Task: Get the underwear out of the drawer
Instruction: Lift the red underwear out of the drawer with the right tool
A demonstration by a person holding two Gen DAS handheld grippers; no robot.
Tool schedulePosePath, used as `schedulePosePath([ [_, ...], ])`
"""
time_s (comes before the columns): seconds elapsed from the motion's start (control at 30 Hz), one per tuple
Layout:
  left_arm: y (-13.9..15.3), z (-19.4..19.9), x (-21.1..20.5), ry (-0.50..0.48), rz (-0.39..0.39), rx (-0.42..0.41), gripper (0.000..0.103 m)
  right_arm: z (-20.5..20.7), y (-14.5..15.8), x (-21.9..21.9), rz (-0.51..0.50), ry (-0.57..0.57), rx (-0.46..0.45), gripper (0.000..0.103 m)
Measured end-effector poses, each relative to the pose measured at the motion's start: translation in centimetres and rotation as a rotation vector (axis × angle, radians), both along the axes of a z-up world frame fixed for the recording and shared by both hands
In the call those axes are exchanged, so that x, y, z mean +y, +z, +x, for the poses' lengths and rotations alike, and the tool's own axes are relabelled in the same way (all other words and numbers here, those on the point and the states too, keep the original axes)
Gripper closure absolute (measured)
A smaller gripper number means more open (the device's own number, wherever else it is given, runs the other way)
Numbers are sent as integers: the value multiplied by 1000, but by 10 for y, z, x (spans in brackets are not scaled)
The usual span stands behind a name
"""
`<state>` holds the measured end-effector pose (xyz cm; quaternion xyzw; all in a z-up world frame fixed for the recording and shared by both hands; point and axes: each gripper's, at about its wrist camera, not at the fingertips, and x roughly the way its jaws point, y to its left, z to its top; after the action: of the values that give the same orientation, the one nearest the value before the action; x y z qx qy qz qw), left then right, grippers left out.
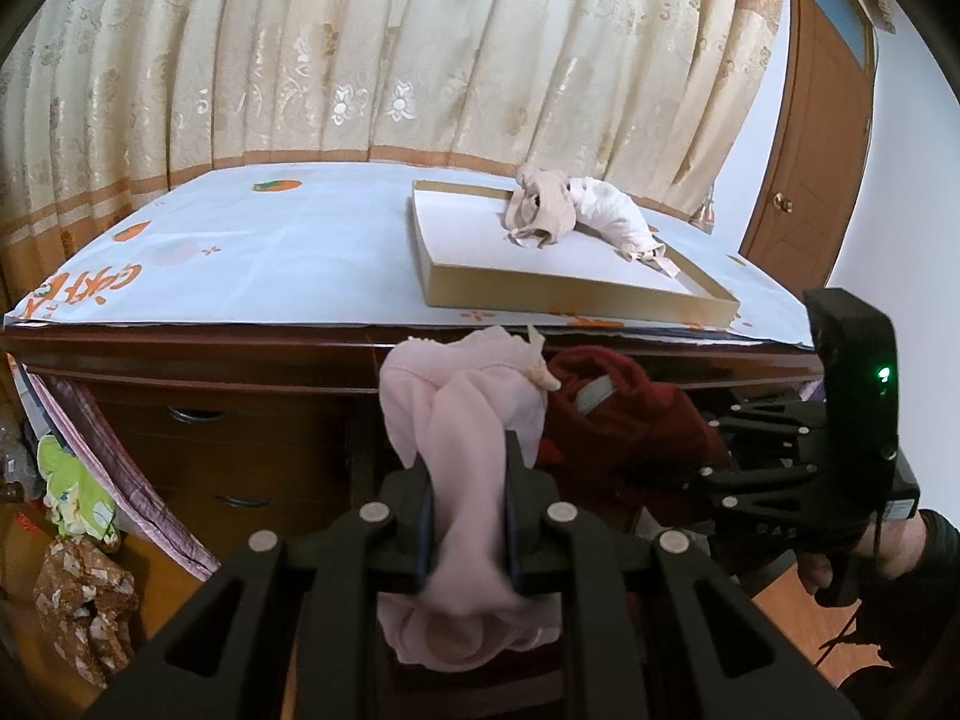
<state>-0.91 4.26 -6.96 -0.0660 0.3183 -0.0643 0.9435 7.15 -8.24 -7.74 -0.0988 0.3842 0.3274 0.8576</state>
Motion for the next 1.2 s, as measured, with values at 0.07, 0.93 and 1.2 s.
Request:
schedulePosePath([
  [0.07,0,0,0,3,1,-4,87,0,3,-2,19,-6,1,74],
  [0.93,27,-12,-19,8,67,-126,87,-19,43,-21,124,-80,-95,74],
  [1.2,37,-16,-25,3,82,-173,87,-22,48,-25,155,-99,-116,74],
])
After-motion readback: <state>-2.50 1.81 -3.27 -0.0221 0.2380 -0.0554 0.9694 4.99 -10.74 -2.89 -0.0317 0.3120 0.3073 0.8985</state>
